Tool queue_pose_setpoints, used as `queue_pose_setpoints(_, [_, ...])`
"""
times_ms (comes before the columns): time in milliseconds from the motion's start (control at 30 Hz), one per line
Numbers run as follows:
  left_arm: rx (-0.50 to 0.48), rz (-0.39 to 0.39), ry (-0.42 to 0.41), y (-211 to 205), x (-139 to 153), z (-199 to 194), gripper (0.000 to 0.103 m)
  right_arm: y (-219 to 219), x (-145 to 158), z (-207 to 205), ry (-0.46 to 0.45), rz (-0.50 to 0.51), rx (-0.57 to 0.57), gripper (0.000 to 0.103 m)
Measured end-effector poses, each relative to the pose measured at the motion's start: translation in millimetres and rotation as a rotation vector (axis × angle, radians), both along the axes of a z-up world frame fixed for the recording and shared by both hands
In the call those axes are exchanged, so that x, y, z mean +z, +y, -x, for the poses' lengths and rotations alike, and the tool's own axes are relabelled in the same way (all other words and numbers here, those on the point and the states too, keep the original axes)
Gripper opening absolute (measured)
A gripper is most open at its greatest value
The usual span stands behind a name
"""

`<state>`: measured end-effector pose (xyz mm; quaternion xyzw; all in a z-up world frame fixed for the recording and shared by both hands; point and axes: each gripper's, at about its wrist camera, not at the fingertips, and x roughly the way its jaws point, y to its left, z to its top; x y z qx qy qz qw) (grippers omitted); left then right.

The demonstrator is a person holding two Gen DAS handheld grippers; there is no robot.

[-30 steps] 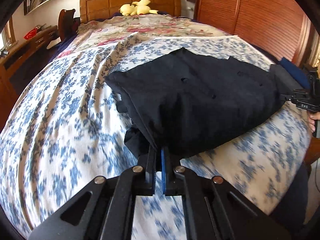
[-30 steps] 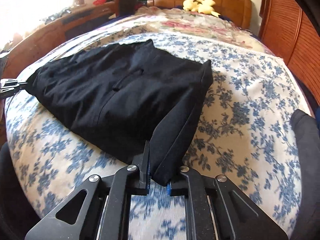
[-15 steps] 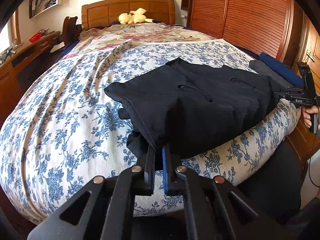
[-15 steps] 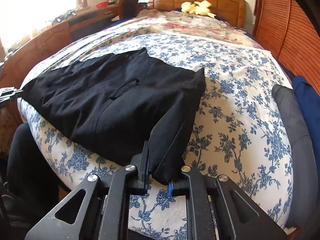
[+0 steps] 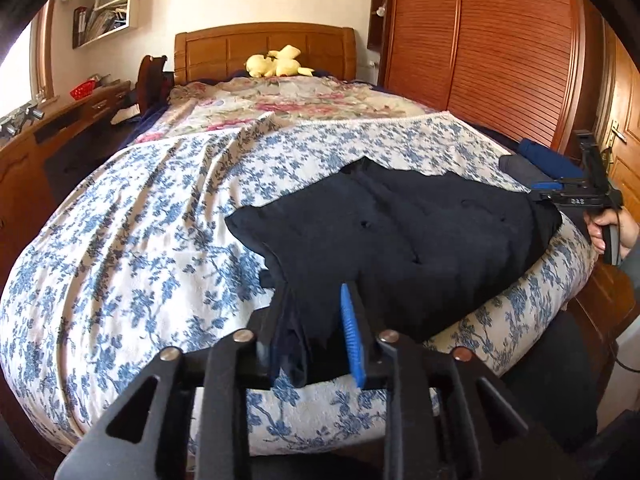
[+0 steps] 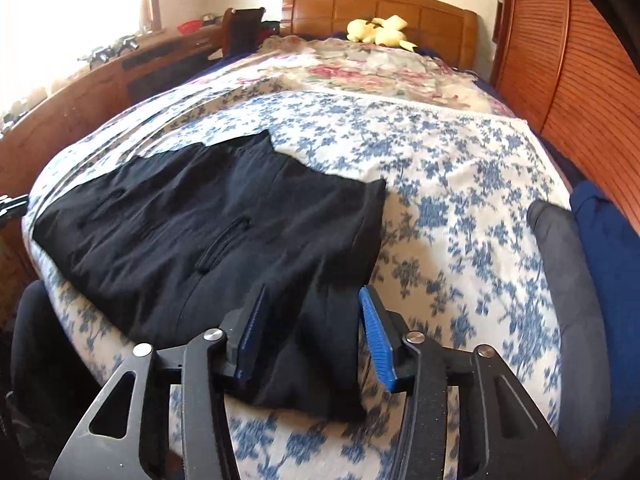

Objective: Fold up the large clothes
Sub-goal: 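Move both open tools to the side edge of the black coat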

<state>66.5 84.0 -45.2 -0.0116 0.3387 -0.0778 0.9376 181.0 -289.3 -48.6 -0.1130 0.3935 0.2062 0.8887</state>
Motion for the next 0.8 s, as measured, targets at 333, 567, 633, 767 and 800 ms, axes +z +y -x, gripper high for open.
queue_pose_setpoints(333, [0.024,0.001,0.047,18.9,-16.2,-48.8,0.033,17.0,-17.6,-109.1,0.042,0.079,-0.060,0.051])
queue_pose_setpoints(567, [0.033,-0.026,0.115,41.2,-32.5,-110.6,0.033,20.9,-48.9,-160.3,0.123,0.097,-0.103,0.051])
queue_pose_setpoints(633, [0.034,-0.008,0.140,47.0,-37.5,-128.8,0.033,23.0,-58.3,-167.5,0.138,0.104,-0.106,0.051])
queue_pose_setpoints(767, [0.047,0.009,0.189,56.7,-55.1,-165.3,0.033,26.0,-76.9,-178.6,0.161,0.104,-0.106,0.051])
queue_pose_setpoints(800, [0.057,0.009,0.205,59.1,-60.3,-172.5,0.033,26.0,-78.2,-180.0,0.161,0.099,-0.107,0.051])
